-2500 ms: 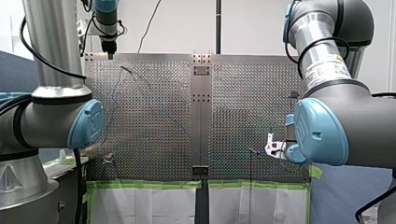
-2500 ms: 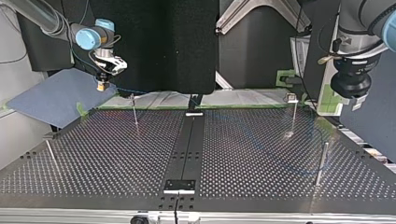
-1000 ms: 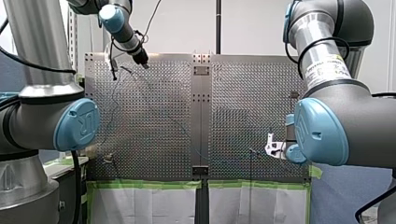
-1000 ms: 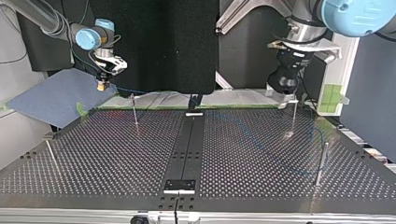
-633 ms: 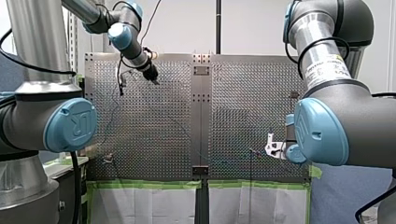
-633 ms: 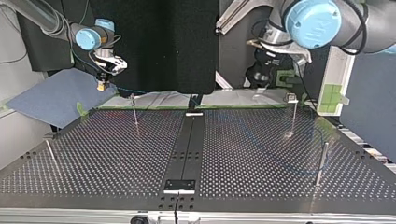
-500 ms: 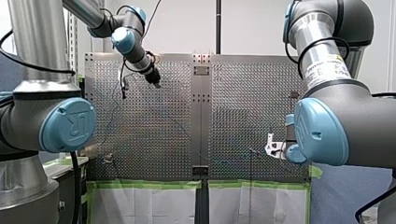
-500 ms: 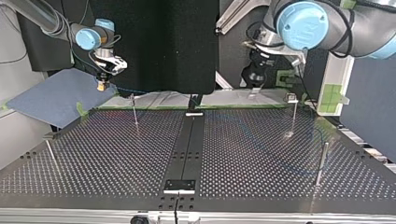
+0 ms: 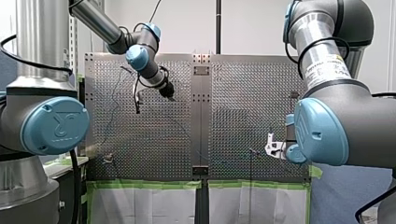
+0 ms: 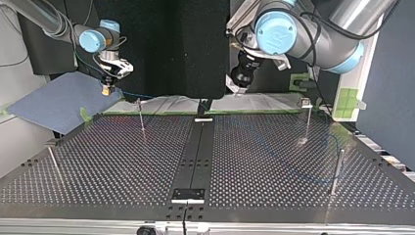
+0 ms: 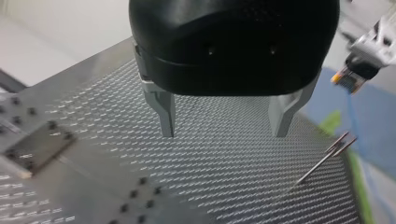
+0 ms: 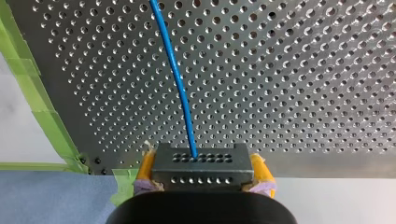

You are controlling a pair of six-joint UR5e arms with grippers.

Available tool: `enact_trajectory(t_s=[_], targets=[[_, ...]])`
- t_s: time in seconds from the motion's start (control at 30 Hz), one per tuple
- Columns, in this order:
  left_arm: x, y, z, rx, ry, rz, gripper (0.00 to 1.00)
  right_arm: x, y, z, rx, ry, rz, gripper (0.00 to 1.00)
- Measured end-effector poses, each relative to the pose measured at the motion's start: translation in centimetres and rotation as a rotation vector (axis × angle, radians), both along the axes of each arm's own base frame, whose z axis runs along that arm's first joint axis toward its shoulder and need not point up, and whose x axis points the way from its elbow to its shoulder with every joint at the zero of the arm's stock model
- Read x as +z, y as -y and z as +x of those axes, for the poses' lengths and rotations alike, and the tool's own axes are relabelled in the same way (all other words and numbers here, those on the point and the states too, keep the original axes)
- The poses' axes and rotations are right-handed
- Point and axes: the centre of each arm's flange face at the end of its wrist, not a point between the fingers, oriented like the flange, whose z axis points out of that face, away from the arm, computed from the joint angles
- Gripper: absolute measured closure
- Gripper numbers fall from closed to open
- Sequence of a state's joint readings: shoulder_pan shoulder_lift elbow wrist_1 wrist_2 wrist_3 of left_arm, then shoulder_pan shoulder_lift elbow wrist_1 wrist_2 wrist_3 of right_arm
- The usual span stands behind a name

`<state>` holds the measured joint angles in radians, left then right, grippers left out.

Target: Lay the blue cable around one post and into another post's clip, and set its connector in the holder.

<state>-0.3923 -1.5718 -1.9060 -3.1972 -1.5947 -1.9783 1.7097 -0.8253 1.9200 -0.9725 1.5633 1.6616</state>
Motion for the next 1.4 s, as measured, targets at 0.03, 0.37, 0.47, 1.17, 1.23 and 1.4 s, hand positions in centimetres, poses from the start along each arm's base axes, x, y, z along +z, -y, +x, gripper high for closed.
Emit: enact_trajectory(t_s=[0.03, 0.37, 0.47, 1.17, 1.23, 1.4], targets=[[-0.6, 0.4, -0.2, -0.014, -0.008, -0.002, 0.0, 0.0, 0.0, 0.0, 0.0, 0.0, 0.0, 0.83], [-6.9, 3.8, -2.8, -0.116, -0.094, -0.022, 0.0, 0.0, 0.0, 0.0, 0.0, 0.0, 0.0, 0.83], [-8.6, 4.6, -3.7, -0.141, -0.11, -0.01, 0.0, 0.0, 0.0, 0.0, 0.0, 0.0, 0.0, 0.83], [-16.9, 11.3, -8.2, -0.364, -0.037, 0.155, 0.0, -0.2, -0.3, -0.1, -0.004, -0.005, 0.024, 0.83], [-17.6, 11.7, -8.5, -0.376, -0.034, 0.16, 0.0, -0.2, -0.3, -0.1, -0.004, -0.005, 0.026, 0.83], [-19.2, 12.1, -8.3, -0.369, -0.033, 0.161, 0.0, -0.2, -0.2, -0.2, -0.005, -0.004, 0.024, 0.83]])
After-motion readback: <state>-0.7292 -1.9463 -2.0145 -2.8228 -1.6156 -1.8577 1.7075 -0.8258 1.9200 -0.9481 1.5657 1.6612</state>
